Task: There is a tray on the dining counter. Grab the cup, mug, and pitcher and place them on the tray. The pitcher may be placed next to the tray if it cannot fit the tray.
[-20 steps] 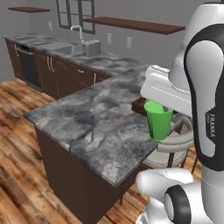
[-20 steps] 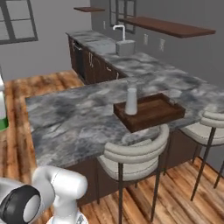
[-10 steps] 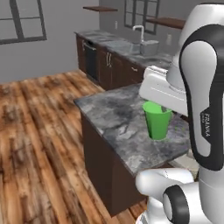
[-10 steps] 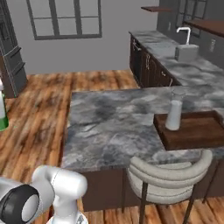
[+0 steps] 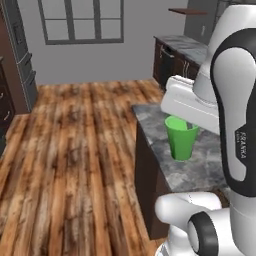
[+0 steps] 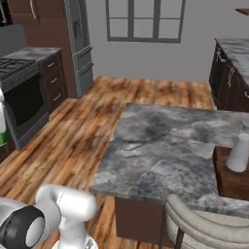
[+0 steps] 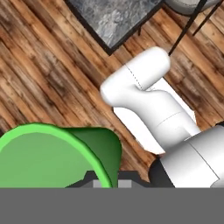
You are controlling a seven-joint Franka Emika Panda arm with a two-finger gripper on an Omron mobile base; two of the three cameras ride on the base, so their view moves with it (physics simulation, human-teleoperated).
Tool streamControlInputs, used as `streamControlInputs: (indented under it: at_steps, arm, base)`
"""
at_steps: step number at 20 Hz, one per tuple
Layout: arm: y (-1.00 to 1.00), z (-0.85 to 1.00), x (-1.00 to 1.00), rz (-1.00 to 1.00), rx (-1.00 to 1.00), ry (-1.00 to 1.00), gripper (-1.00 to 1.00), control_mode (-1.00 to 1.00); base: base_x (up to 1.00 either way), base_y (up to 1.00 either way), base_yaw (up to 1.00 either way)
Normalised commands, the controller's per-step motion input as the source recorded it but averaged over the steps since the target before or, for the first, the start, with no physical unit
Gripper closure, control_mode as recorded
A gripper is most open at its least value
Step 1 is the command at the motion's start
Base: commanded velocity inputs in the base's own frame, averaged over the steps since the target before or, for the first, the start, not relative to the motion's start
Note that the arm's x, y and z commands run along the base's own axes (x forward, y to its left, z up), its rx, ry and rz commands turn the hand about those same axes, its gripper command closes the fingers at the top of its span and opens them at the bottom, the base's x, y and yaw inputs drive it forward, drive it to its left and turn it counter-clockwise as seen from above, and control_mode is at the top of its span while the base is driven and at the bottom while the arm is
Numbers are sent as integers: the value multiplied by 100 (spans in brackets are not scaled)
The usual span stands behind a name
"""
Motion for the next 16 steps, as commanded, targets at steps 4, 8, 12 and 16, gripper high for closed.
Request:
streamControlInputs:
  at_steps: [4,8,12,16]
  arm:
    - [0,0,0,0,0,0,100,100]
    - [0,0,0,0,0,0,100,100]
    - [0,0,0,0,0,0,100,100]
    - [0,0,0,0,0,0,100,100]
  base:
    - [-52,-18,-14]
    - [-91,-18,-21]
    - [-96,-3,-23]
    - [-1,-76,-4]
